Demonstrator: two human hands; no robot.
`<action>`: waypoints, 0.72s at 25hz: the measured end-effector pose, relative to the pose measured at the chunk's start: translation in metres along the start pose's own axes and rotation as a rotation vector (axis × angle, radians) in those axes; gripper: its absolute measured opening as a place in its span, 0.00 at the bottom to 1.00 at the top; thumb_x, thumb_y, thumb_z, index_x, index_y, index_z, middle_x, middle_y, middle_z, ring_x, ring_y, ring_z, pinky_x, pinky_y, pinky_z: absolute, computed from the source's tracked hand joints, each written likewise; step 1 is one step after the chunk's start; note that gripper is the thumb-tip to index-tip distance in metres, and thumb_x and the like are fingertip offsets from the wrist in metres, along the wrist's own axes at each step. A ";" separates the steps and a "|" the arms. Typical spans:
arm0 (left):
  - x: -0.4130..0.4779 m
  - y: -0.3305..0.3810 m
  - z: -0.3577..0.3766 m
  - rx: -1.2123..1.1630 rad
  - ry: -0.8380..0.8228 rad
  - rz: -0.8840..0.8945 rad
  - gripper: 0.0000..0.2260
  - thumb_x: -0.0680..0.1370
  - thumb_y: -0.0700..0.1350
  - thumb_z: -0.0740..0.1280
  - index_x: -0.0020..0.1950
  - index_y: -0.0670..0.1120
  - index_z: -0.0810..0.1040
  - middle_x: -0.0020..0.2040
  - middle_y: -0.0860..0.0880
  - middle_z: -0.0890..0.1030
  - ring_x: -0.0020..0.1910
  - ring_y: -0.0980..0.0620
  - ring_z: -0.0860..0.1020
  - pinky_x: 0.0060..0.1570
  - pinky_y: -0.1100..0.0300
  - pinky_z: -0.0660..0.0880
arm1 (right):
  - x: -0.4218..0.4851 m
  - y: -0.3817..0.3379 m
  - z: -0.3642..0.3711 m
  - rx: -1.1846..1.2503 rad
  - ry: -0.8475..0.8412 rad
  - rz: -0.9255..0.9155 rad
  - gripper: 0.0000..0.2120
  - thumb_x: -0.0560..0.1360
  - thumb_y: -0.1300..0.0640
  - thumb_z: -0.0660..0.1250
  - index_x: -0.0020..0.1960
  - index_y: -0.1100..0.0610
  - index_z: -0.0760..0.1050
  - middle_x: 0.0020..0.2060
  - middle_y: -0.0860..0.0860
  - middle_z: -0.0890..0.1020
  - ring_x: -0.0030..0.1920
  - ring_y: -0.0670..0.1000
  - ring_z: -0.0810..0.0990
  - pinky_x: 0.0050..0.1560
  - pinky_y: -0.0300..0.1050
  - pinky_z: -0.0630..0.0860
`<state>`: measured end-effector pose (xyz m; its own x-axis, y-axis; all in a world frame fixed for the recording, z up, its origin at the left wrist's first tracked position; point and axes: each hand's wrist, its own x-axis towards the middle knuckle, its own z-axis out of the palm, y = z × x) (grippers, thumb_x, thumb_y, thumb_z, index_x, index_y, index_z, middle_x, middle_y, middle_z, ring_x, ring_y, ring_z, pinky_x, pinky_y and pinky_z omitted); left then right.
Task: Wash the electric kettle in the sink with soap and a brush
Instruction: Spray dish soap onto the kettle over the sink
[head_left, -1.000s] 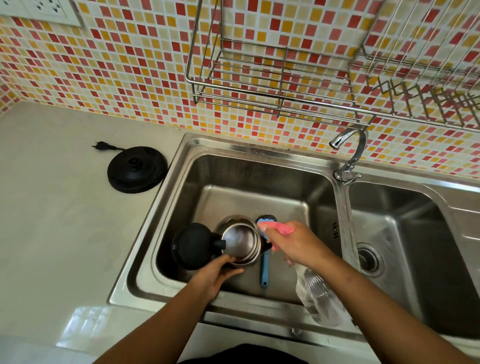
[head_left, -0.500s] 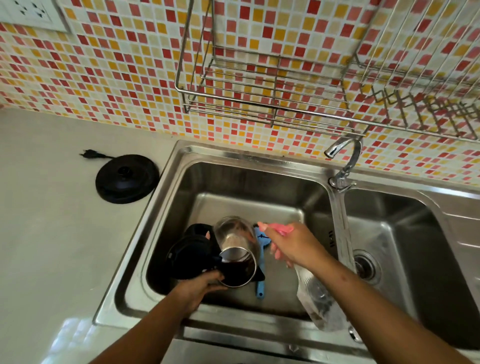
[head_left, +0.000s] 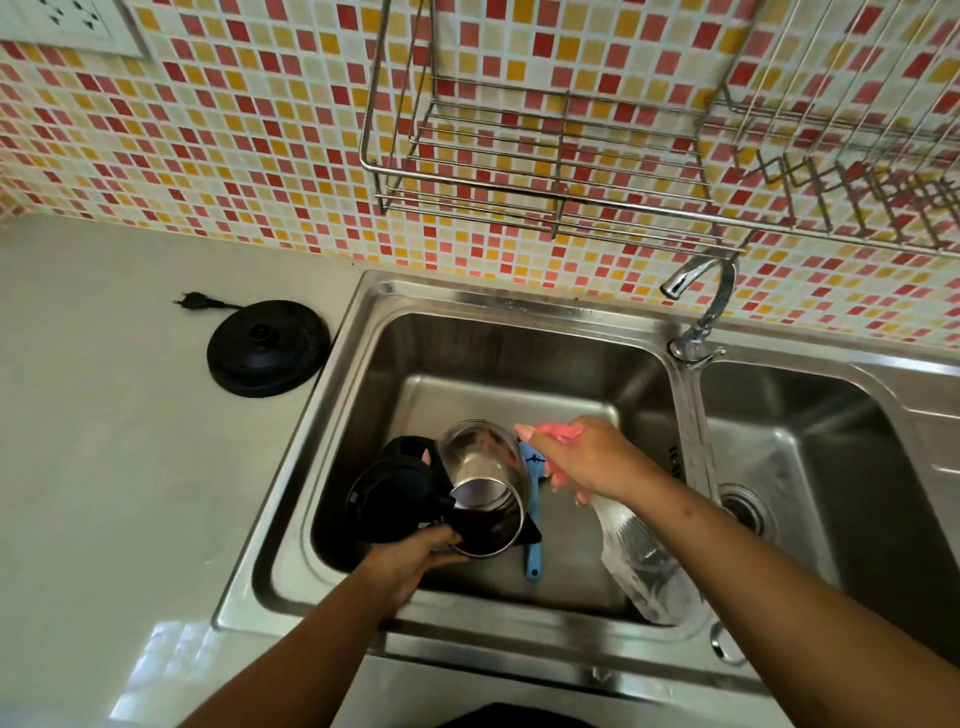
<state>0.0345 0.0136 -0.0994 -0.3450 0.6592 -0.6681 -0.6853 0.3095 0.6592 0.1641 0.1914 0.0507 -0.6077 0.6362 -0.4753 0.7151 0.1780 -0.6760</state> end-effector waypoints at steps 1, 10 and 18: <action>0.001 -0.001 -0.002 0.017 0.003 -0.009 0.15 0.74 0.26 0.66 0.55 0.40 0.82 0.57 0.36 0.81 0.53 0.40 0.81 0.50 0.44 0.81 | 0.001 -0.002 0.001 0.011 0.001 -0.001 0.16 0.75 0.36 0.62 0.37 0.43 0.80 0.28 0.57 0.80 0.20 0.50 0.73 0.29 0.40 0.75; 0.007 -0.004 -0.006 0.082 0.007 -0.081 0.15 0.75 0.31 0.67 0.61 0.33 0.78 0.59 0.35 0.81 0.55 0.40 0.81 0.52 0.49 0.80 | 0.012 -0.010 0.001 -0.066 0.045 -0.023 0.16 0.75 0.38 0.61 0.51 0.45 0.82 0.31 0.60 0.82 0.22 0.51 0.76 0.43 0.46 0.82; 0.007 -0.003 -0.005 0.099 0.009 -0.130 0.15 0.76 0.32 0.65 0.63 0.34 0.77 0.60 0.37 0.81 0.59 0.38 0.80 0.45 0.57 0.82 | 0.017 -0.008 0.004 -0.035 0.102 -0.010 0.14 0.75 0.38 0.62 0.46 0.44 0.82 0.28 0.55 0.80 0.18 0.46 0.73 0.35 0.43 0.79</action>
<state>0.0304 0.0140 -0.1077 -0.2639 0.6031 -0.7527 -0.6581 0.4580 0.5977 0.1469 0.1978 0.0460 -0.5773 0.7075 -0.4077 0.7222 0.2094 -0.6593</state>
